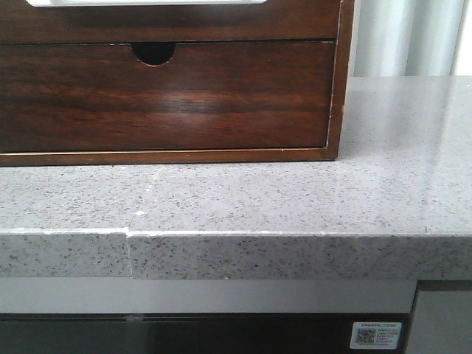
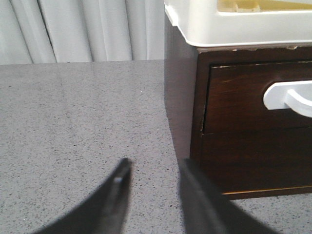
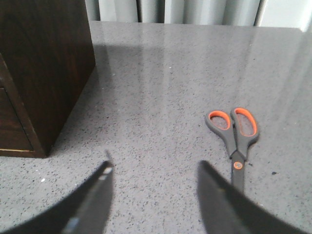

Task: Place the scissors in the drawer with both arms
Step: 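Grasp the white drawer handle with the left gripper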

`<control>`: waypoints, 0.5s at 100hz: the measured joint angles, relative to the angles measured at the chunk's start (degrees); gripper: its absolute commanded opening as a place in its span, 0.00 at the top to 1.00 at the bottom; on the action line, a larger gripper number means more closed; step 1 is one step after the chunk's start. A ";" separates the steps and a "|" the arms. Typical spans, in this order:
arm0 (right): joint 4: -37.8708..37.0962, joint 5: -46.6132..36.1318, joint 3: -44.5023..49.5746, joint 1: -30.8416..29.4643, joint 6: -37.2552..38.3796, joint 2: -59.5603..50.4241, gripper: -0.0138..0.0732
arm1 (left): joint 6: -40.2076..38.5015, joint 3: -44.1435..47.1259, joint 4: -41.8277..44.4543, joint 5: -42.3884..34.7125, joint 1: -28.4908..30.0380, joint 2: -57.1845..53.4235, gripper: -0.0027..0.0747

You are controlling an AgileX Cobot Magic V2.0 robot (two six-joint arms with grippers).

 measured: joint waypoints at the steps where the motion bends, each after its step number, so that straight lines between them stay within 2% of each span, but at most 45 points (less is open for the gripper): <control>1: 0.02 -0.05 0.00 0.00 0.00 0.00 0.26 | 0.00 0.00 0.12 0.00 0.00 0.00 0.32; 6: -0.20 -0.30 0.00 0.00 0.00 0.00 0.25 | 0.00 0.00 0.48 0.00 0.00 0.00 0.24; 11: -0.29 -0.41 0.00 0.00 0.00 0.00 0.25 | 0.00 0.00 0.72 0.00 0.00 0.00 0.22; 36: -0.29 -0.54 0.00 0.00 0.00 0.00 0.25 | 0.00 0.00 -0.14 0.00 0.00 0.00 0.29; 50: -0.29 -0.54 0.00 0.00 0.00 0.00 0.25 | 0.00 0.00 -7.86 -0.59 0.00 0.00 0.35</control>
